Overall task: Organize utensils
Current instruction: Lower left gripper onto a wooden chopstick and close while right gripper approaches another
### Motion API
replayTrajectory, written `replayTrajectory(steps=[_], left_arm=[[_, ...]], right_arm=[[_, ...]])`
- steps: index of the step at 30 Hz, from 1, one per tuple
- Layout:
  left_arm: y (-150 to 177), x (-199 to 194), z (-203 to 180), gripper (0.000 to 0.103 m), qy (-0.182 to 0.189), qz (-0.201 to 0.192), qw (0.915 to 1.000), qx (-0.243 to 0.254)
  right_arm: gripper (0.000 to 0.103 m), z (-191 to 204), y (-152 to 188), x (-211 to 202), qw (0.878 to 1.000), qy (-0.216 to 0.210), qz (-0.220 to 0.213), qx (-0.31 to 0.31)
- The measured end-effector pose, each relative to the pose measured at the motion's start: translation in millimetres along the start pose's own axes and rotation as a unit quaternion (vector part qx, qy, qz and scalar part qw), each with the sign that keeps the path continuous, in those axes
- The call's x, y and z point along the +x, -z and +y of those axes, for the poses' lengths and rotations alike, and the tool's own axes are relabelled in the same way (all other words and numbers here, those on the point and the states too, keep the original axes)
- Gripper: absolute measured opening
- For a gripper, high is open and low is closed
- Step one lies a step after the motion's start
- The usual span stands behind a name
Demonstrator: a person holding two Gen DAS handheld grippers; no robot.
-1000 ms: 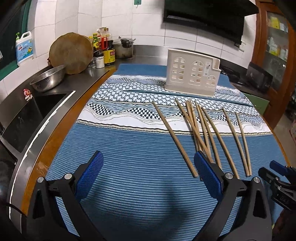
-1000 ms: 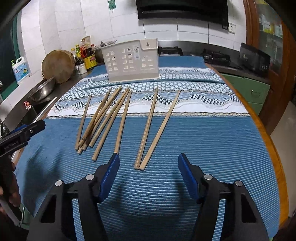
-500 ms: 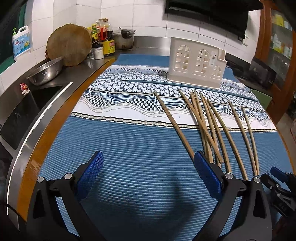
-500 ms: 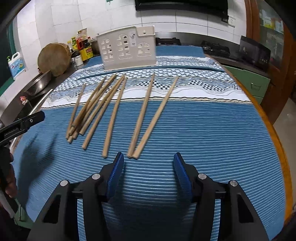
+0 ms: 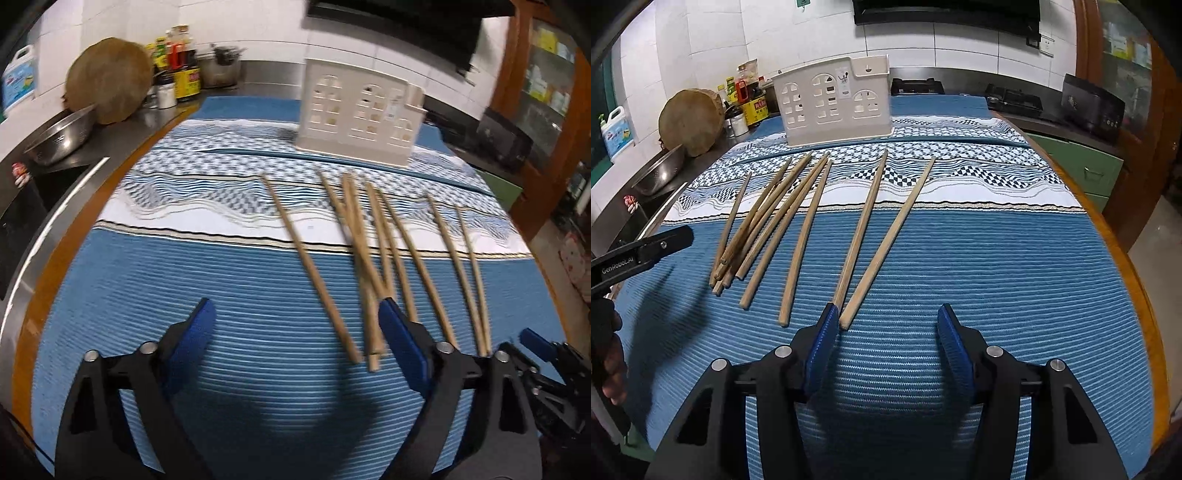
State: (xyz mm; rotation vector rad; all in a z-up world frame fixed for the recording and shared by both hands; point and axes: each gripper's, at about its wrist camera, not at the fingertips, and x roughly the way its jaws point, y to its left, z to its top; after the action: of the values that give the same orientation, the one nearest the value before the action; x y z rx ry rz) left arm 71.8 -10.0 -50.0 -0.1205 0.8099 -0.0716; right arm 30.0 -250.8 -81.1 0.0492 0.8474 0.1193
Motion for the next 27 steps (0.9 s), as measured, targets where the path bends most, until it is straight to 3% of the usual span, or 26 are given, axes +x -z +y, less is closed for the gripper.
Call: replayTrajectory(steps=[5, 7, 15, 17, 21, 23, 27], left_arm=[[4, 6, -12, 0.066, 0.052, 0.01, 0.9986, 0.007], [4, 8, -18, 0.066, 0.067, 0.008, 0.9977, 0.007], [3, 14, -40, 0.061, 0.063, 0.003, 0.9966, 0.052], [4, 21, -43, 0.048, 0.066, 0.016, 0.9959, 0.06], [6, 32, -41, 0.032, 0.069, 0.032, 0.9955, 0.056], [6, 34, -38, 0.018, 0.072, 0.036, 0.9954, 0.052], [5, 37, -34, 0.015, 0.077, 0.039, 0.9952, 0.048]], right_arm=[[0.055, 1, -1, 2, 1.0, -0.006, 0.001, -0.002], [0.055, 1, 0, 3, 1.0, -0.009, 0.002, -0.002], [0.055, -1, 0, 9, 1.0, -0.018, 0.007, 0.002], [0.055, -1, 0, 9, 1.0, -0.021, 0.007, 0.003], [0.056, -2, 0, 9, 1.0, -0.023, 0.006, 0.003], [0.056, -3, 0, 10, 1.0, -0.024, 0.006, 0.004], [0.056, -3, 0, 11, 1.0, -0.027, 0.006, 0.006]])
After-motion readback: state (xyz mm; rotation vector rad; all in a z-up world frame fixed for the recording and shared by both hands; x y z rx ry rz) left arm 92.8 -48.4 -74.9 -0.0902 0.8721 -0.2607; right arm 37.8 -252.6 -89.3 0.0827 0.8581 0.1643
